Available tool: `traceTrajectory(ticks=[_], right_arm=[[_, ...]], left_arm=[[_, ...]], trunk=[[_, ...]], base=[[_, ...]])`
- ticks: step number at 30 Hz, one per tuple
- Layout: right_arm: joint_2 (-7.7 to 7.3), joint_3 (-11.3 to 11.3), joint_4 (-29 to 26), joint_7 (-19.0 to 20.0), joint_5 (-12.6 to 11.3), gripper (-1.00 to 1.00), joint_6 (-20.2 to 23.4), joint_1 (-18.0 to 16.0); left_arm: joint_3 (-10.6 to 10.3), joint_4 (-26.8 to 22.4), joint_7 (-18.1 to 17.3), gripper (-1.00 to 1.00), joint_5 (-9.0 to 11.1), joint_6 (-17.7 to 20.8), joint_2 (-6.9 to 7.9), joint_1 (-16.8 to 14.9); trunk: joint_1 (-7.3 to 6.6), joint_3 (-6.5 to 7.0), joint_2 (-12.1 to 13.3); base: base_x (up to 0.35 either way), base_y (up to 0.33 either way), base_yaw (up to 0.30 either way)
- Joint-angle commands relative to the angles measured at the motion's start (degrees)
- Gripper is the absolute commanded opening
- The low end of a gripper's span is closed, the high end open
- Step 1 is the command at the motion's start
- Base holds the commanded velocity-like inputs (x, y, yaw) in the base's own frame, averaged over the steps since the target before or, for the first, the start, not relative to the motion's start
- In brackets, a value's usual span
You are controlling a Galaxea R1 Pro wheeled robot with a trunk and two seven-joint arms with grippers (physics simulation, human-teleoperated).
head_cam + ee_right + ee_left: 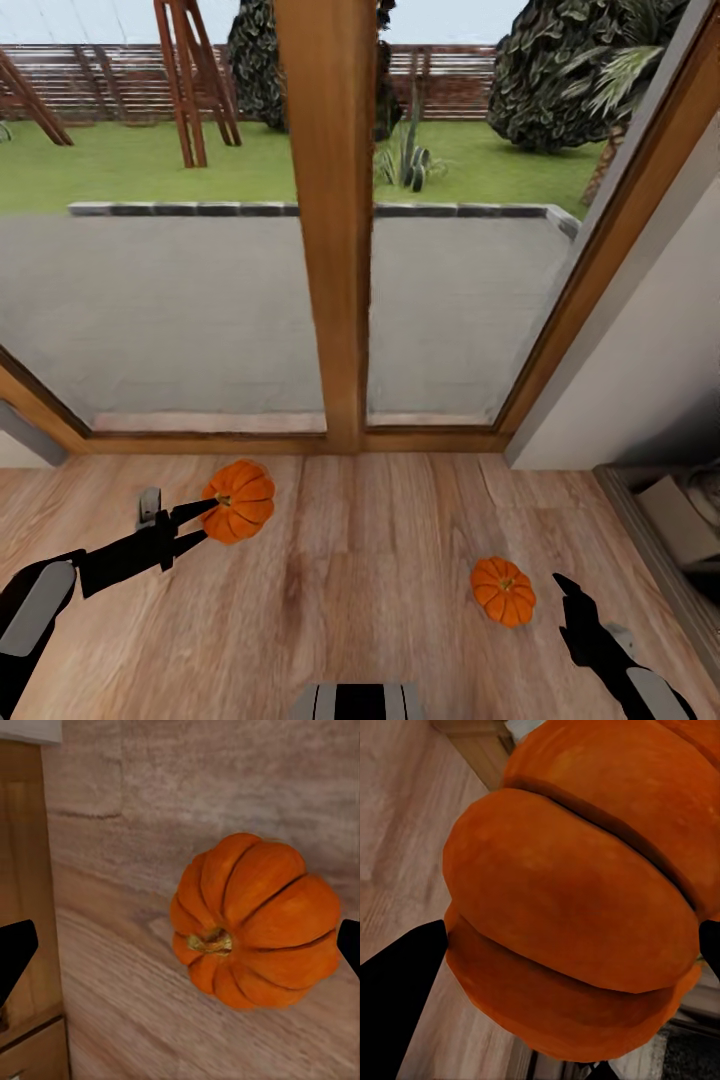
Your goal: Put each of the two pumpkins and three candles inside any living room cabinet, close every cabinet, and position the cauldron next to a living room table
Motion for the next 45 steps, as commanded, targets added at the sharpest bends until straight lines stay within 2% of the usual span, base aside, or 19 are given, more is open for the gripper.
traceTrajectory(ticks=[1,6,16,23,31,36,42,45], right_arm=[[0.02,0.0,0.0,0.0,0.0,1.0,0.0,0.0],[0.03,0.0,0.0,0.0,0.0,1.0,0.0,0.0],[0.02,0.3,0.0,0.0,0.4,1.0,0.2,0.0],[0.0,1.4,-0.1,0.1,0.4,1.0,3.5,-0.2],[0.05,4.5,-0.6,0.2,0.4,1.0,4.3,-0.3],[0.25,5.1,-0.8,0.4,0.4,1.0,4.3,-0.3],[0.37,6.4,-0.8,3.0,0.4,1.0,4.2,-1.1],[0.27,8.0,-0.8,3.3,0.4,1.0,4.1,-1.4]], left_arm=[[0.0,0.0,0.0,-1.0,0.7,0.2,0.0,0.0],[0.0,0.0,0.0,-1.0,0.7,0.2,0.02,0.0],[0.0,0.0,0.0,-1.0,0.7,0.2,0.02,0.0],[0.1,0.0,0.0,-1.0,0.7,0.2,0.02,0.0],[0.1,0.0,-0.1,-1.0,0.7,0.2,0.02,0.0],[0.1,0.0,-0.1,-1.0,0.7,0.2,0.02,0.0],[0.1,0.0,-0.3,-1.0,0.7,0.2,0.02,0.0],[0.1,0.0,-0.3,-1.0,0.7,0.2,0.02,0.0]], trunk=[[0.0,0.0,0.0],[0.0,0.0,0.0],[0.26,-2.21,-0.1],[0.44,-3.76,-0.2],[0.64,-5.54,-0.3],[0.77,-6.64,-0.4],[0.93,-7.97,-0.5],[0.93,-7.97,-0.5]], base=[[0.184,-0.236,0.0],[0.113,-0.14,0.0],[0.007,-0.007,0.0],[0.0,0.0,0.0],[0.0,0.0,0.0],[0.0,0.0,0.0],[0.0,0.0,0.0],[0.0,0.0,0.0]])
